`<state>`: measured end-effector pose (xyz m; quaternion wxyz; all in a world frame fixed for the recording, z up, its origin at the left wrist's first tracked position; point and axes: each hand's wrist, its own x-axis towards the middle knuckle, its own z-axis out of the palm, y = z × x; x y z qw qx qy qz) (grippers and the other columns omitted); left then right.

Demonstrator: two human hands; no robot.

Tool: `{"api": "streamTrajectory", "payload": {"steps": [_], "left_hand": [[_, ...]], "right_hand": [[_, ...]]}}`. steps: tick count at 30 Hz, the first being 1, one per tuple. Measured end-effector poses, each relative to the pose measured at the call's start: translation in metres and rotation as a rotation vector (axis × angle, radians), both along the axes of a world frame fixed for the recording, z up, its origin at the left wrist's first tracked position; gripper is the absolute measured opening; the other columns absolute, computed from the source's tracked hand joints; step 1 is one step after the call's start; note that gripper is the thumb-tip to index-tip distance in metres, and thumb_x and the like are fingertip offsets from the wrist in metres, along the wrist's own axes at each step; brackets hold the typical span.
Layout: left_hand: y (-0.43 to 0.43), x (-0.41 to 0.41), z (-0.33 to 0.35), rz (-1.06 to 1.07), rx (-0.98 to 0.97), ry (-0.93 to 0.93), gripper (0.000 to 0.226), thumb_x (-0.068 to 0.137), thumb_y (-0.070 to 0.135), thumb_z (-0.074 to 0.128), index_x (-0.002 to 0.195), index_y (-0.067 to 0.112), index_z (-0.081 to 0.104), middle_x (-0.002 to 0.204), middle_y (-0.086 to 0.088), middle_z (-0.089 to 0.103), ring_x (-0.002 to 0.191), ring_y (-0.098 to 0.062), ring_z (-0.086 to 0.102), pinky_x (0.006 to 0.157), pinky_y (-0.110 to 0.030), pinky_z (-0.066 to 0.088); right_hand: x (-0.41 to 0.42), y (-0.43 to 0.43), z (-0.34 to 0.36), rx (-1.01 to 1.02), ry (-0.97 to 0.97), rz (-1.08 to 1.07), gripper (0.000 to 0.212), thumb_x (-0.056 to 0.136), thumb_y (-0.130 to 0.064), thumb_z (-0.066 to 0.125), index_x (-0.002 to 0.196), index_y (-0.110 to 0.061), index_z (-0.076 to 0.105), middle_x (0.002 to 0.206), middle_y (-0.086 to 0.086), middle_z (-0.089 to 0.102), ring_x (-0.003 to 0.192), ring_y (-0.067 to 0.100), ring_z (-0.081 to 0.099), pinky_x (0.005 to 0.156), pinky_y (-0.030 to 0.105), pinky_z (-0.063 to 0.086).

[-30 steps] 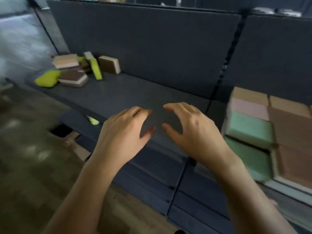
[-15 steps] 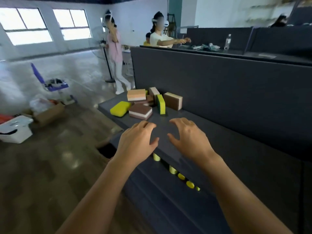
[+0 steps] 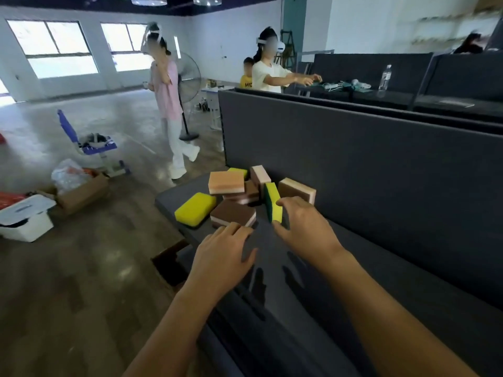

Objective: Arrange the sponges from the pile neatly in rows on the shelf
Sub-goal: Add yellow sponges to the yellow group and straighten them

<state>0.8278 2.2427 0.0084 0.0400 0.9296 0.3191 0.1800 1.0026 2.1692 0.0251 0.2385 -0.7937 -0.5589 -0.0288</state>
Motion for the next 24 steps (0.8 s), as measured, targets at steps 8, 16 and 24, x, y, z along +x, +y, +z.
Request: {"api": "streamTrajectory", "payload": {"steps": [8,16,24], "left_hand": [[0.073,0.004,-0.011,-0.112,-0.047,0.127,0.061,0.089,0.044,0.062,0.144,0.031,0.039,0.145,0.008,0.039,0.132,-0.017,0.038,0.104,-0.033,0.038],[0.151,0.017,-0.022,-0.308,-0.087,0.197,0.082,0.081,0.042,0.072,0.149,0.031,0.027,0.153,0.010,0.029,0.141,-0.014,0.028,0.109,-0.032,0.030],[0.191,0.048,-0.029,-0.525,-0.079,0.308,0.089,0.078,0.050,0.073,0.150,0.025,0.028,0.158,0.000,0.027,0.145,-0.022,0.024,0.115,-0.037,0.024]], "right_hand": [[0.024,0.076,-0.015,-0.104,0.065,-0.146,0.060,0.091,-0.047,0.060,0.132,-0.006,0.044,0.131,0.017,0.052,0.118,0.034,0.052,0.097,0.043,0.044],[0.027,0.118,-0.027,-0.165,0.169,-0.364,0.033,0.095,-0.034,0.057,0.118,-0.011,0.052,0.111,0.009,0.063,0.091,0.024,0.061,0.068,0.034,0.047],[-0.015,0.071,-0.009,0.036,0.188,-0.450,0.045,0.092,-0.030,0.061,0.134,-0.026,0.046,0.115,-0.007,0.058,0.090,0.011,0.058,0.075,0.035,0.053]]}}
